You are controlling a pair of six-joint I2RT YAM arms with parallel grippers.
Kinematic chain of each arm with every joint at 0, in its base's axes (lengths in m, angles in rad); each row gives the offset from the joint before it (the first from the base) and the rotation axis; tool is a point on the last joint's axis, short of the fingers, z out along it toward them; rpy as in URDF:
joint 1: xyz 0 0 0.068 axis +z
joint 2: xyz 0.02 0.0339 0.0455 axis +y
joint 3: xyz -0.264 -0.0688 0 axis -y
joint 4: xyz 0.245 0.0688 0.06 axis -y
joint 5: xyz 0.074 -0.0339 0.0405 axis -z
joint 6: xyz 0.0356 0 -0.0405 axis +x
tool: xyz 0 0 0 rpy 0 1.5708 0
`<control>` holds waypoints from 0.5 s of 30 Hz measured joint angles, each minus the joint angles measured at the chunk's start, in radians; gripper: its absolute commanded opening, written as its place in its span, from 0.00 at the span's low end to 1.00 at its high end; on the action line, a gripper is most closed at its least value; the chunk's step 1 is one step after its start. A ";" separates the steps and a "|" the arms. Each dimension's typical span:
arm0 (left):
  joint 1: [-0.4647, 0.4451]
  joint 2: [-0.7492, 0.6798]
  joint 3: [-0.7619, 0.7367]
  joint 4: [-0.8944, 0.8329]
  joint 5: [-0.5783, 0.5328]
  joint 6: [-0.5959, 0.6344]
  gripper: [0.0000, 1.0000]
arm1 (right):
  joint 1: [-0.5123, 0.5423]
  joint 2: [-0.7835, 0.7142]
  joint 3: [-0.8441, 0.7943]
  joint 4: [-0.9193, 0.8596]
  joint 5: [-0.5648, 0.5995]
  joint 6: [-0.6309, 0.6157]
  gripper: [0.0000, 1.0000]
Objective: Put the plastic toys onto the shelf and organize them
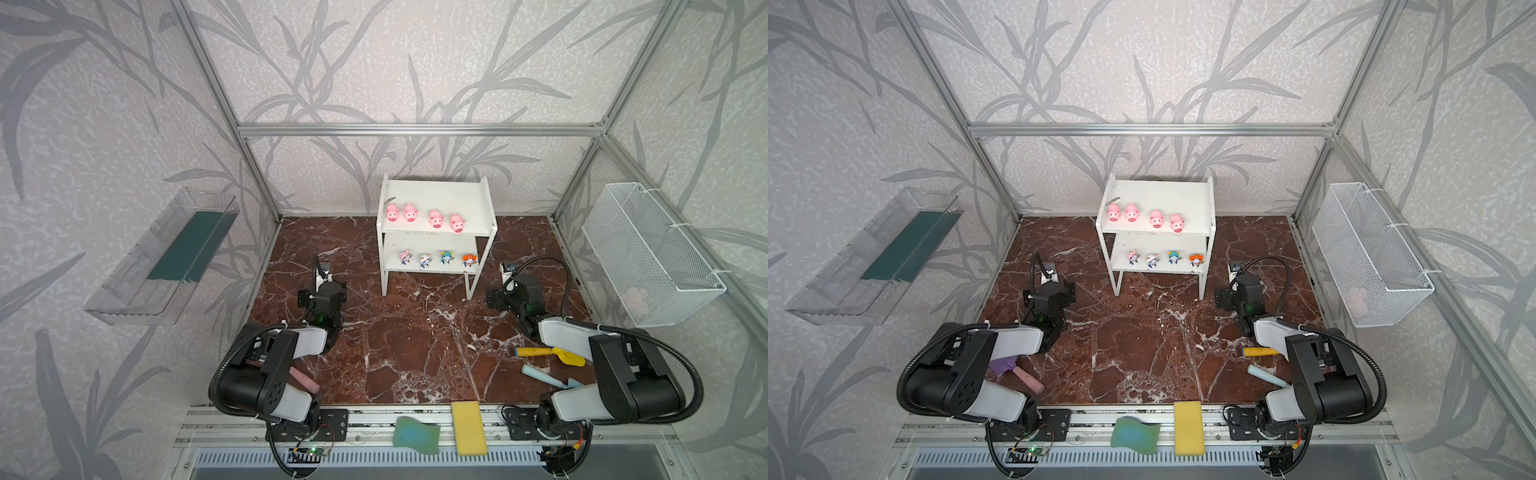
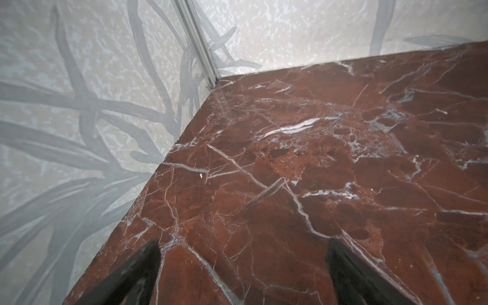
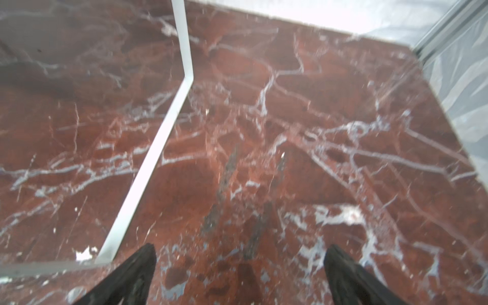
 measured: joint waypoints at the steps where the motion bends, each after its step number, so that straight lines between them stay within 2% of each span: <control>1: 0.010 0.012 -0.008 0.040 0.006 0.000 0.99 | 0.000 0.002 -0.013 0.050 0.009 -0.003 0.99; 6: 0.060 0.029 -0.019 0.104 0.045 -0.007 0.99 | -0.002 0.082 -0.065 0.237 0.043 -0.008 0.99; 15: 0.143 0.034 -0.011 0.100 0.129 -0.078 0.99 | -0.006 0.104 -0.072 0.291 0.069 -0.006 0.99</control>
